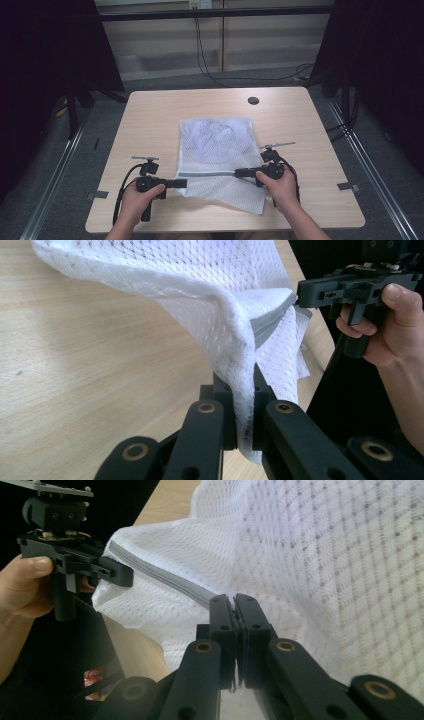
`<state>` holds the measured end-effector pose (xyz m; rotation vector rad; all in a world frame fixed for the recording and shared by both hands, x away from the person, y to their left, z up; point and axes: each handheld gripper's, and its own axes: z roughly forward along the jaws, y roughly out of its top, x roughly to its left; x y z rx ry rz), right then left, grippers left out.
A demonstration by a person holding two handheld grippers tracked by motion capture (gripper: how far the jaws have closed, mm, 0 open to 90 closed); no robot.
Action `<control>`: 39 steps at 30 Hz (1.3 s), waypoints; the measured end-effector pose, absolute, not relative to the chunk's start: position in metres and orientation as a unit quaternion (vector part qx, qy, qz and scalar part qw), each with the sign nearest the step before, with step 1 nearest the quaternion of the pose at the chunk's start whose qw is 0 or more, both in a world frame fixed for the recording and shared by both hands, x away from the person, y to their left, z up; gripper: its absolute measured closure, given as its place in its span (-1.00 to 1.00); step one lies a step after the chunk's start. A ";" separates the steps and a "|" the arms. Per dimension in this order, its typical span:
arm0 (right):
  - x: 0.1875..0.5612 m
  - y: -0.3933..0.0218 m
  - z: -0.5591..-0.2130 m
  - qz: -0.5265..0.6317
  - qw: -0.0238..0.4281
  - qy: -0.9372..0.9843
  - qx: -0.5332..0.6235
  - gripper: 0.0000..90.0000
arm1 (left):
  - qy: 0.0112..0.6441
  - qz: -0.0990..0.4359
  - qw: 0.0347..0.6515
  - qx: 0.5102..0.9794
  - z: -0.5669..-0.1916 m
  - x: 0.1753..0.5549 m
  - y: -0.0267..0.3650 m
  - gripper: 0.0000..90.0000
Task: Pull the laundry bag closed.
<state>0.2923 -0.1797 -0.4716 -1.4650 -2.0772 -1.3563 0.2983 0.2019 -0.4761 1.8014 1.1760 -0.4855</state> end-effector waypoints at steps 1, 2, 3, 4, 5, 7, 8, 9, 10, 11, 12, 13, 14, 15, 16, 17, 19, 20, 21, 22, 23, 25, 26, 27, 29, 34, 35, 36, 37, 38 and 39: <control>0.292 -0.181 -0.472 -0.466 0.128 -0.717 -0.503 0.95 | 0.481 -0.198 0.453 0.724 -0.476 0.298 0.202 0.97; 0.292 -0.182 -0.472 -0.467 0.127 -0.715 -0.505 0.95 | 0.481 -0.197 0.453 0.725 -0.476 0.298 0.203 0.97; 0.292 -0.184 -0.472 -0.467 0.125 -0.715 -0.506 0.95 | 0.481 -0.199 0.453 0.724 -0.476 0.298 0.203 0.97; 0.292 -0.186 -0.472 -0.468 0.126 -0.713 -0.507 0.95 | 0.480 -0.199 0.453 0.724 -0.476 0.298 0.204 0.97; 0.292 -0.188 -0.471 -0.468 0.125 -0.712 -0.509 0.95 | 0.477 -0.196 0.452 0.727 -0.476 0.298 0.204 0.97; 0.291 -0.190 -0.471 -0.467 0.124 -0.712 -0.510 0.95 | 0.476 -0.195 0.452 0.728 -0.475 0.298 0.203 0.97; 0.291 -0.192 -0.472 -0.468 0.121 -0.713 -0.508 0.95 | 0.475 -0.196 0.451 0.730 -0.475 0.298 0.202 0.97; 0.291 -0.192 -0.472 -0.468 0.124 -0.710 -0.511 0.95 | 0.476 -0.198 0.450 0.729 -0.475 0.298 0.201 0.97; 0.290 -0.193 -0.472 -0.469 0.123 -0.710 -0.510 0.95 | 0.474 -0.196 0.450 0.731 -0.475 0.298 0.201 0.97; 0.290 -0.193 -0.472 -0.470 0.122 -0.710 -0.509 0.95 | 0.473 -0.196 0.448 0.733 -0.475 0.299 0.201 0.97; 0.290 -0.193 -0.472 -0.470 0.123 -0.712 -0.508 0.95 | 0.473 -0.196 0.447 0.733 -0.475 0.299 0.202 0.97; 0.290 -0.193 -0.473 -0.470 0.121 -0.713 -0.506 0.95 | 0.473 -0.197 0.447 0.733 -0.475 0.299 0.202 0.97; 0.289 -0.194 -0.473 -0.470 0.122 -0.712 -0.507 0.95 | 0.477 -0.197 0.447 0.731 -0.475 0.299 0.202 0.97; 0.289 -0.194 -0.472 -0.468 0.122 -0.712 -0.509 0.95 | 0.478 -0.195 0.447 0.731 -0.475 0.299 0.202 0.97; 0.289 -0.195 -0.473 -0.468 0.122 -0.711 -0.510 0.95 | 0.480 -0.195 0.447 0.729 -0.475 0.299 0.203 0.97; 0.289 -0.197 -0.473 -0.469 0.120 -0.711 -0.510 0.95 | 0.479 -0.196 0.447 0.729 -0.475 0.299 0.203 0.97; 0.288 -0.200 -0.472 -0.470 0.118 -0.709 -0.512 0.95 | 0.474 -0.197 0.446 0.733 -0.476 0.300 0.205 0.97; 0.288 -0.201 -0.472 -0.472 0.122 -0.707 -0.513 0.95 | 0.474 -0.195 0.446 0.734 -0.475 0.300 0.205 0.97; 0.288 -0.202 -0.472 -0.472 0.118 -0.708 -0.512 0.95 | 0.473 -0.196 0.446 0.734 -0.476 0.300 0.205 0.97; 0.287 -0.203 -0.472 -0.471 0.117 -0.709 -0.512 0.95 | 0.474 -0.197 0.446 0.733 -0.476 0.300 0.204 0.97; 0.287 -0.203 -0.472 -0.471 0.119 -0.707 -0.513 0.95 | 0.474 -0.197 0.447 0.733 -0.476 0.300 0.204 0.97; 0.287 -0.203 -0.472 -0.471 0.119 -0.708 -0.514 0.95 | 0.475 -0.198 0.445 0.733 -0.475 0.300 0.203 0.97; 0.287 -0.204 -0.472 -0.471 0.119 -0.707 -0.513 0.95 | 0.474 -0.197 0.445 0.734 -0.476 0.300 0.204 0.97; 0.287 -0.204 -0.472 -0.472 0.119 -0.707 -0.513 0.95 | 0.476 -0.198 0.445 0.732 -0.475 0.300 0.203 0.97; 0.286 -0.204 -0.473 -0.472 0.119 -0.708 -0.511 0.95 | 0.477 -0.198 0.445 0.732 -0.476 0.300 0.203 0.97; 0.286 -0.208 -0.473 -0.471 0.118 -0.704 -0.518 0.95 | 0.478 -0.196 0.443 0.733 -0.476 0.300 0.205 0.97; 0.286 -0.210 -0.474 -0.472 0.119 -0.703 -0.518 0.95 | 0.481 -0.196 0.445 0.730 -0.476 0.300 0.205 0.97; 0.286 -0.211 -0.474 -0.475 0.121 -0.701 -0.518 0.95 | 0.480 -0.196 0.444 0.731 -0.476 0.300 0.205 0.97; 0.285 -0.212 -0.474 -0.474 0.119 -0.702 -0.519 0.95 | 0.480 -0.197 0.444 0.730 -0.476 0.300 0.205 0.97; 0.284 -0.212 -0.474 -0.473 0.120 -0.702 -0.519 0.95 | 0.480 -0.197 0.444 0.730 -0.476 0.300 0.205 0.97; 0.284 -0.212 -0.474 -0.474 0.119 -0.702 -0.518 0.95 | 0.478 -0.196 0.443 0.733 -0.476 0.300 0.205 0.97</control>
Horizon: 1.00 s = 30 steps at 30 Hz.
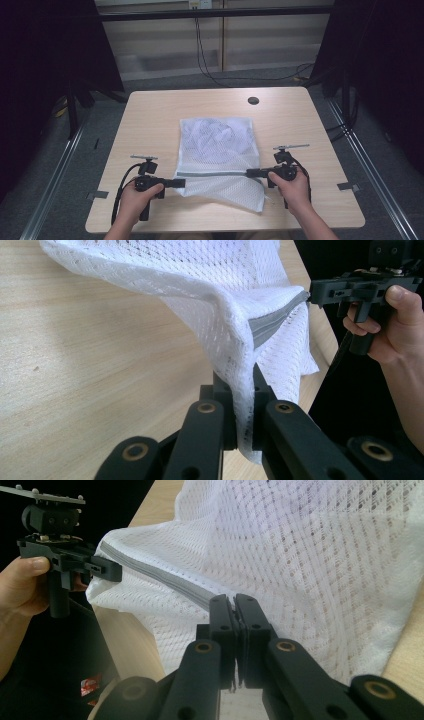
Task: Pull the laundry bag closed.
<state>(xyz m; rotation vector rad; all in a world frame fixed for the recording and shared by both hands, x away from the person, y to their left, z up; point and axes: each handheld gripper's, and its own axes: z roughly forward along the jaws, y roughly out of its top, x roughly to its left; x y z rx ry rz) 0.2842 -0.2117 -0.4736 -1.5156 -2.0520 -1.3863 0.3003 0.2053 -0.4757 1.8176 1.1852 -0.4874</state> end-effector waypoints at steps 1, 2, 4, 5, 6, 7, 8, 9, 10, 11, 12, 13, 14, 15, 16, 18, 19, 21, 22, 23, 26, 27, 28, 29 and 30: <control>0.284 -0.212 -0.474 -0.474 0.119 -0.702 -0.518 0.95 | 0.481 -0.198 0.445 0.729 -0.475 0.300 0.205 0.97; 0.284 -0.212 -0.474 -0.474 0.119 -0.702 -0.518 0.95 | 0.481 -0.197 0.445 0.729 -0.476 0.300 0.205 0.97; 0.284 -0.212 -0.474 -0.475 0.120 -0.700 -0.519 0.95 | 0.479 -0.195 0.444 0.731 -0.476 0.300 0.205 0.97; 0.284 -0.213 -0.474 -0.472 0.117 -0.702 -0.520 0.95 | 0.484 -0.197 0.442 0.729 -0.475 0.299 0.205 0.97; 0.284 -0.214 -0.474 -0.472 0.116 -0.702 -0.521 0.95 | 0.486 -0.199 0.444 0.726 -0.475 0.299 0.206 0.97; 0.284 -0.215 -0.474 -0.475 0.117 -0.700 -0.521 0.95 | 0.490 -0.201 0.443 0.724 -0.475 0.298 0.205 0.97; 0.284 -0.216 -0.474 -0.475 0.116 -0.699 -0.521 0.95 | 0.487 -0.199 0.443 0.726 -0.476 0.299 0.206 0.97; 0.283 -0.217 -0.474 -0.476 0.118 -0.700 -0.520 0.95 | 0.484 -0.196 0.444 0.728 -0.476 0.299 0.207 0.97; 0.283 -0.217 -0.474 -0.476 0.119 -0.699 -0.520 0.95 | 0.484 -0.196 0.443 0.729 -0.476 0.300 0.207 0.97; 0.283 -0.217 -0.474 -0.476 0.119 -0.699 -0.520 0.95 | 0.483 -0.197 0.443 0.729 -0.476 0.300 0.207 0.97; 0.282 -0.217 -0.474 -0.476 0.118 -0.699 -0.520 0.95 | 0.484 -0.196 0.443 0.728 -0.476 0.299 0.207 0.97; 0.282 -0.217 -0.474 -0.476 0.117 -0.700 -0.520 0.95 | 0.488 -0.199 0.443 0.725 -0.476 0.299 0.206 0.97; 0.282 -0.218 -0.474 -0.476 0.118 -0.699 -0.520 0.95 | 0.483 -0.196 0.444 0.729 -0.476 0.299 0.207 0.97; 0.282 -0.218 -0.474 -0.476 0.119 -0.699 -0.520 0.95 | 0.485 -0.200 0.445 0.726 -0.476 0.299 0.206 0.97; 0.282 -0.218 -0.474 -0.477 0.119 -0.698 -0.520 0.95 | 0.485 -0.201 0.445 0.726 -0.476 0.299 0.206 0.97; 0.282 -0.218 -0.474 -0.478 0.119 -0.697 -0.521 0.95 | 0.484 -0.197 0.443 0.729 -0.476 0.299 0.207 0.97; 0.282 -0.219 -0.473 -0.477 0.116 -0.698 -0.521 0.95 | 0.484 -0.198 0.443 0.728 -0.476 0.299 0.207 0.97; 0.282 -0.220 -0.473 -0.478 0.119 -0.696 -0.522 0.95 | 0.483 -0.198 0.441 0.730 -0.476 0.299 0.207 0.97; 0.282 -0.220 -0.473 -0.478 0.118 -0.696 -0.522 0.95 | 0.483 -0.199 0.442 0.730 -0.477 0.299 0.206 0.97; 0.282 -0.221 -0.473 -0.479 0.117 -0.697 -0.521 0.95 | 0.483 -0.200 0.441 0.729 -0.477 0.299 0.206 0.97; 0.282 -0.223 -0.473 -0.480 0.115 -0.695 -0.523 0.95 | 0.486 -0.195 0.441 0.729 -0.476 0.299 0.207 0.97; 0.282 -0.224 -0.473 -0.480 0.116 -0.695 -0.523 0.94 | 0.487 -0.197 0.443 0.726 -0.476 0.299 0.208 0.97; 0.282 -0.226 -0.473 -0.480 0.115 -0.693 -0.526 0.95 | 0.488 -0.199 0.445 0.724 -0.475 0.299 0.207 0.97; 0.281 -0.228 -0.473 -0.483 0.116 -0.690 -0.527 0.95 | 0.483 -0.197 0.441 0.731 -0.476 0.300 0.208 0.97; 0.281 -0.229 -0.474 -0.481 0.115 -0.692 -0.526 0.95 | 0.487 -0.201 0.442 0.726 -0.476 0.299 0.207 0.97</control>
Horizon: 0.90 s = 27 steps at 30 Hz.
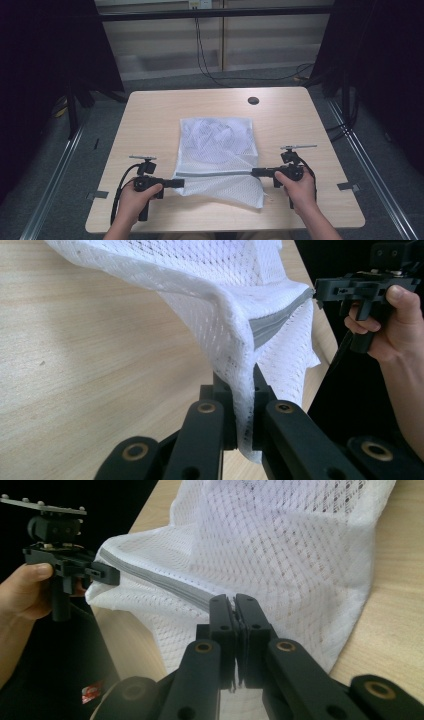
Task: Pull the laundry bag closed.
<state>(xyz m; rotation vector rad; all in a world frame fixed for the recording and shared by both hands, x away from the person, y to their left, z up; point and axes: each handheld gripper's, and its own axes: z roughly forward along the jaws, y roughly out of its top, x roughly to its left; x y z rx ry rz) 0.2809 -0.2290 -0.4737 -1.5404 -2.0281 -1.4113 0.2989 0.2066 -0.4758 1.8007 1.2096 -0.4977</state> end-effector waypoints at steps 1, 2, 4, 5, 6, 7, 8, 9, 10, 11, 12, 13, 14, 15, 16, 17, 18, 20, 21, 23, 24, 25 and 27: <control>0.280 -0.229 -0.474 -0.480 0.114 -0.692 -0.526 0.95 | 0.485 -0.198 0.440 0.730 -0.476 0.299 0.207 0.97; 0.280 -0.229 -0.474 -0.479 0.114 -0.692 -0.527 0.95 | 0.482 -0.198 0.441 0.731 -0.477 0.300 0.207 0.97; 0.279 -0.230 -0.474 -0.481 0.114 -0.692 -0.527 0.95 | 0.488 -0.202 0.443 0.725 -0.476 0.299 0.206 0.97; 0.279 -0.230 -0.474 -0.481 0.114 -0.691 -0.527 0.95 | 0.486 -0.201 0.441 0.727 -0.476 0.299 0.206 0.97; 0.279 -0.230 -0.473 -0.480 0.113 -0.692 -0.527 0.95 | 0.486 -0.201 0.440 0.727 -0.476 0.299 0.206 0.97; 0.278 -0.230 -0.473 -0.479 0.114 -0.691 -0.529 0.95 | 0.489 -0.200 0.440 0.726 -0.475 0.298 0.206 0.97; 0.278 -0.231 -0.473 -0.475 0.108 -0.694 -0.531 0.95 | 0.492 -0.198 0.440 0.725 -0.475 0.298 0.206 0.97; 0.278 -0.232 -0.473 -0.474 0.107 -0.695 -0.531 0.95 | 0.485 -0.196 0.439 0.730 -0.476 0.299 0.208 0.97; 0.278 -0.233 -0.474 -0.475 0.107 -0.693 -0.532 0.95 | 0.489 -0.198 0.442 0.725 -0.476 0.299 0.208 0.97; 0.277 -0.235 -0.473 -0.476 0.108 -0.691 -0.534 0.95 | 0.490 -0.200 0.442 0.724 -0.475 0.299 0.208 0.97; 0.277 -0.237 -0.473 -0.479 0.109 -0.688 -0.534 0.95 | 0.490 -0.199 0.442 0.725 -0.475 0.299 0.208 0.97; 0.277 -0.238 -0.474 -0.478 0.108 -0.688 -0.535 0.95 | 0.490 -0.199 0.442 0.725 -0.476 0.299 0.209 0.97; 0.276 -0.239 -0.474 -0.478 0.107 -0.688 -0.536 0.95 | 0.492 -0.199 0.441 0.724 -0.475 0.299 0.208 0.97; 0.276 -0.239 -0.474 -0.479 0.107 -0.688 -0.535 0.95 | 0.491 -0.200 0.442 0.724 -0.475 0.299 0.209 0.97; 0.276 -0.239 -0.474 -0.480 0.108 -0.686 -0.536 0.95 | 0.490 -0.200 0.441 0.725 -0.475 0.299 0.209 0.97; 0.276 -0.239 -0.474 -0.479 0.108 -0.687 -0.536 0.95 | 0.491 -0.200 0.441 0.724 -0.475 0.299 0.208 0.97; 0.276 -0.239 -0.474 -0.479 0.107 -0.688 -0.535 0.95 | 0.492 -0.199 0.442 0.723 -0.475 0.298 0.208 0.97; 0.276 -0.239 -0.474 -0.479 0.107 -0.687 -0.535 0.95 | 0.493 -0.198 0.440 0.724 -0.475 0.298 0.208 0.97; 0.276 -0.239 -0.474 -0.479 0.108 -0.687 -0.535 0.95 | 0.488 -0.196 0.441 0.727 -0.475 0.299 0.209 0.97; 0.276 -0.240 -0.473 -0.480 0.108 -0.686 -0.535 0.94 | 0.489 -0.199 0.440 0.726 -0.475 0.298 0.208 0.97; 0.276 -0.240 -0.473 -0.480 0.108 -0.686 -0.536 0.95 | 0.486 -0.198 0.442 0.727 -0.475 0.299 0.208 0.97; 0.275 -0.241 -0.473 -0.481 0.107 -0.686 -0.535 0.95 | 0.485 -0.199 0.441 0.729 -0.475 0.298 0.208 0.97; 0.275 -0.241 -0.473 -0.481 0.107 -0.686 -0.536 0.95 | 0.485 -0.196 0.441 0.729 -0.475 0.298 0.209 0.97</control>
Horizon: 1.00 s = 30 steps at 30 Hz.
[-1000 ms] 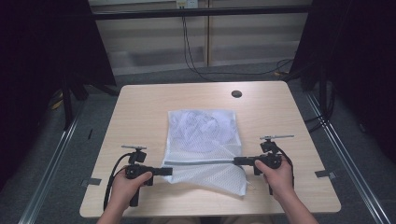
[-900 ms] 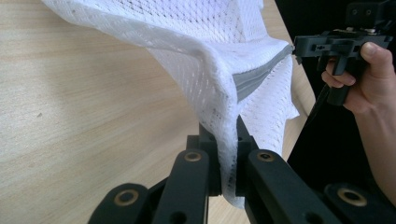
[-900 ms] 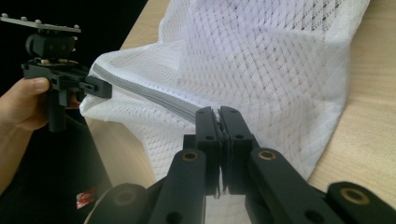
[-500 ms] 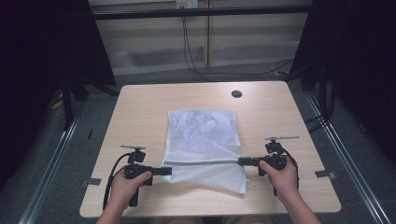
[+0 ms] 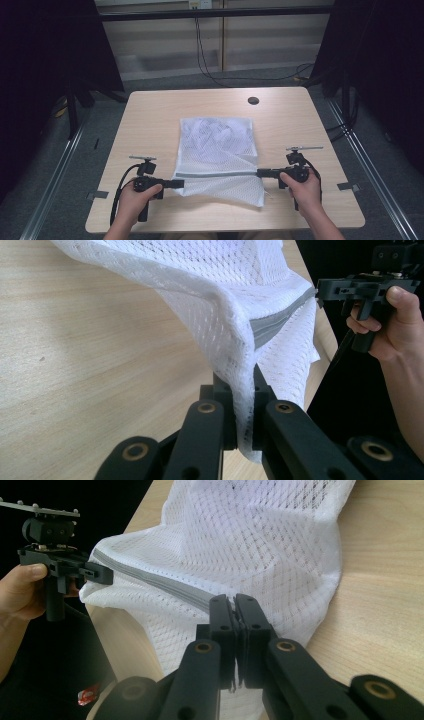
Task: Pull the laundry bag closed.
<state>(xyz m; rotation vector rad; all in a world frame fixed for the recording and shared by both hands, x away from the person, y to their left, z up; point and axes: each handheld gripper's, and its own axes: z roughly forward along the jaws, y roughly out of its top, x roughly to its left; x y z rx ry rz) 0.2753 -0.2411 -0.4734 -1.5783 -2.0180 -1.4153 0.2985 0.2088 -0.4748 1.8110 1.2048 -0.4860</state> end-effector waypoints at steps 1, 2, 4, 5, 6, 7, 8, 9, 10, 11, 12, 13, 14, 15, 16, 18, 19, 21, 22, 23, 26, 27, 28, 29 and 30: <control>0.275 -0.242 -0.473 -0.480 0.107 -0.685 -0.537 0.94 | 0.488 -0.196 0.442 0.727 -0.475 0.298 0.209 0.97; 0.275 -0.243 -0.474 -0.480 0.106 -0.685 -0.537 0.95 | 0.488 -0.198 0.443 0.726 -0.474 0.298 0.210 0.97; 0.275 -0.244 -0.474 -0.482 0.110 -0.682 -0.539 0.94 | 0.493 -0.200 0.443 0.722 -0.474 0.297 0.210 0.97; 0.275 -0.245 -0.474 -0.483 0.111 -0.682 -0.538 0.94 | 0.491 -0.198 0.442 0.724 -0.474 0.297 0.210 0.97; 0.275 -0.244 -0.474 -0.482 0.109 -0.683 -0.538 0.95 | 0.491 -0.197 0.441 0.725 -0.474 0.297 0.210 0.97; 0.275 -0.244 -0.474 -0.481 0.109 -0.684 -0.538 0.95 | 0.495 -0.199 0.441 0.722 -0.474 0.297 0.210 0.97; 0.275 -0.243 -0.475 -0.481 0.109 -0.684 -0.537 0.95 | 0.494 -0.199 0.442 0.722 -0.474 0.297 0.210 0.97; 0.275 -0.243 -0.475 -0.480 0.110 -0.684 -0.538 0.94 | 0.488 -0.193 0.443 0.727 -0.474 0.298 0.211 0.97; 0.275 -0.243 -0.475 -0.480 0.110 -0.685 -0.537 0.94 | 0.486 -0.194 0.441 0.729 -0.474 0.298 0.212 0.97; 0.275 -0.243 -0.475 -0.480 0.110 -0.685 -0.537 0.94 | 0.489 -0.194 0.443 0.726 -0.474 0.297 0.212 0.97; 0.275 -0.243 -0.475 -0.479 0.110 -0.686 -0.537 0.95 | 0.488 -0.194 0.443 0.727 -0.474 0.297 0.212 0.97; 0.275 -0.243 -0.475 -0.479 0.111 -0.686 -0.536 0.95 | 0.486 -0.194 0.441 0.729 -0.474 0.298 0.212 0.97; 0.275 -0.243 -0.475 -0.479 0.110 -0.686 -0.536 0.95 | 0.489 -0.194 0.439 0.728 -0.474 0.297 0.212 0.97; 0.275 -0.244 -0.475 -0.478 0.107 -0.687 -0.537 0.95 | 0.493 -0.198 0.443 0.722 -0.474 0.297 0.211 0.97; 0.276 -0.246 -0.475 -0.480 0.112 -0.684 -0.537 0.95 | 0.492 -0.197 0.443 0.722 -0.474 0.296 0.212 0.97; 0.275 -0.248 -0.475 -0.482 0.111 -0.682 -0.539 0.95 | 0.493 -0.196 0.442 0.723 -0.474 0.296 0.212 0.97; 0.275 -0.248 -0.474 -0.480 0.110 -0.683 -0.540 0.94 | 0.493 -0.199 0.442 0.722 -0.474 0.296 0.212 0.97; 0.275 -0.249 -0.475 -0.480 0.109 -0.683 -0.539 0.95 | 0.491 -0.196 0.442 0.724 -0.474 0.296 0.212 0.97; 0.275 -0.249 -0.475 -0.479 0.108 -0.684 -0.539 0.95 | 0.489 -0.196 0.441 0.726 -0.474 0.297 0.213 0.97; 0.275 -0.249 -0.475 -0.478 0.108 -0.684 -0.540 0.95 | 0.492 -0.196 0.443 0.723 -0.473 0.296 0.212 0.97; 0.274 -0.250 -0.474 -0.480 0.106 -0.683 -0.540 0.95 | 0.488 -0.196 0.444 0.726 -0.474 0.297 0.212 0.97; 0.274 -0.250 -0.474 -0.480 0.105 -0.683 -0.541 0.95 | 0.491 -0.196 0.443 0.724 -0.474 0.296 0.212 0.97; 0.273 -0.251 -0.473 -0.476 0.101 -0.685 -0.542 0.95 | 0.493 -0.198 0.444 0.721 -0.473 0.296 0.213 0.97; 0.273 -0.252 -0.473 -0.476 0.098 -0.685 -0.542 0.95 | 0.492 -0.199 0.445 0.721 -0.474 0.297 0.214 0.97; 0.274 -0.254 -0.473 -0.478 0.099 -0.682 -0.544 0.95 | 0.490 -0.197 0.443 0.724 -0.474 0.297 0.215 0.97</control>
